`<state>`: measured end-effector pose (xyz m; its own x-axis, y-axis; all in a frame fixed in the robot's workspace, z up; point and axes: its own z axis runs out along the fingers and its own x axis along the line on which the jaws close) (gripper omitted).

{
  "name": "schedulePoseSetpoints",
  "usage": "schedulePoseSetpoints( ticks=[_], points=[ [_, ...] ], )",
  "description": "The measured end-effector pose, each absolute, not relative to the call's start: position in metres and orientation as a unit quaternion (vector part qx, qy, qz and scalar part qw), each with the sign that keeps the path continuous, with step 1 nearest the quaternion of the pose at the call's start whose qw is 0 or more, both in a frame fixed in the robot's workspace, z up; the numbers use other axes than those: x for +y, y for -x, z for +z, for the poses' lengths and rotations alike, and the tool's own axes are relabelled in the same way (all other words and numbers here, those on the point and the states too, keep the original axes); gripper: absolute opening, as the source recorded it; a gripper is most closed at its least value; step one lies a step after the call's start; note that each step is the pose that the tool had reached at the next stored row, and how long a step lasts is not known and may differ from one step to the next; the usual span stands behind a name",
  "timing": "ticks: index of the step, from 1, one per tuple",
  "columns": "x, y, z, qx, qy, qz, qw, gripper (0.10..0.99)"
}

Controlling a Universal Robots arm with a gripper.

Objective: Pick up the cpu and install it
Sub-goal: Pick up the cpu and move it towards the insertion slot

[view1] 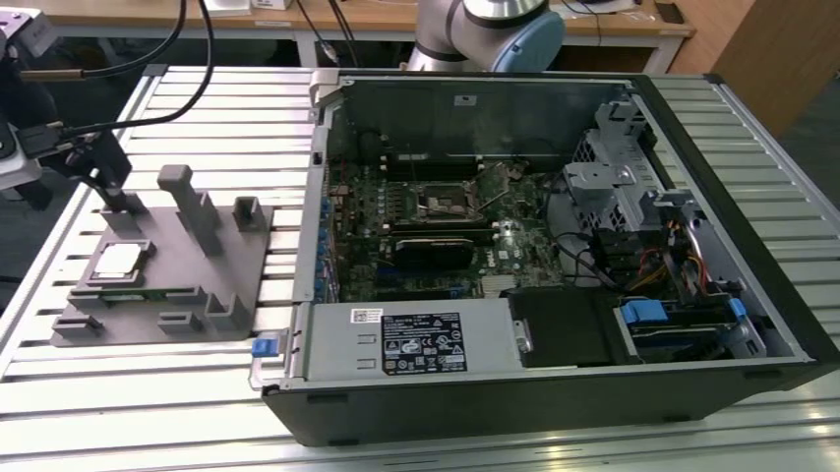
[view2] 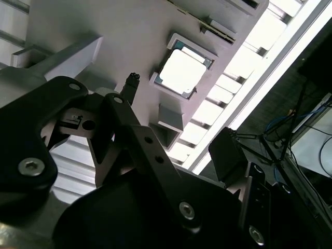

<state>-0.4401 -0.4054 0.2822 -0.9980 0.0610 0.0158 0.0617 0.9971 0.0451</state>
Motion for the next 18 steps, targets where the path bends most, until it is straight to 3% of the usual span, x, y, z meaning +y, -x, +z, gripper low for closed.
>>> schedulePoseSetpoints(
  ticks=[18],
  points=[
    [-0.4054, 0.4401, 0.2740, -0.999, 0.031, -0.023, 0.009, 0.820]
  ],
)
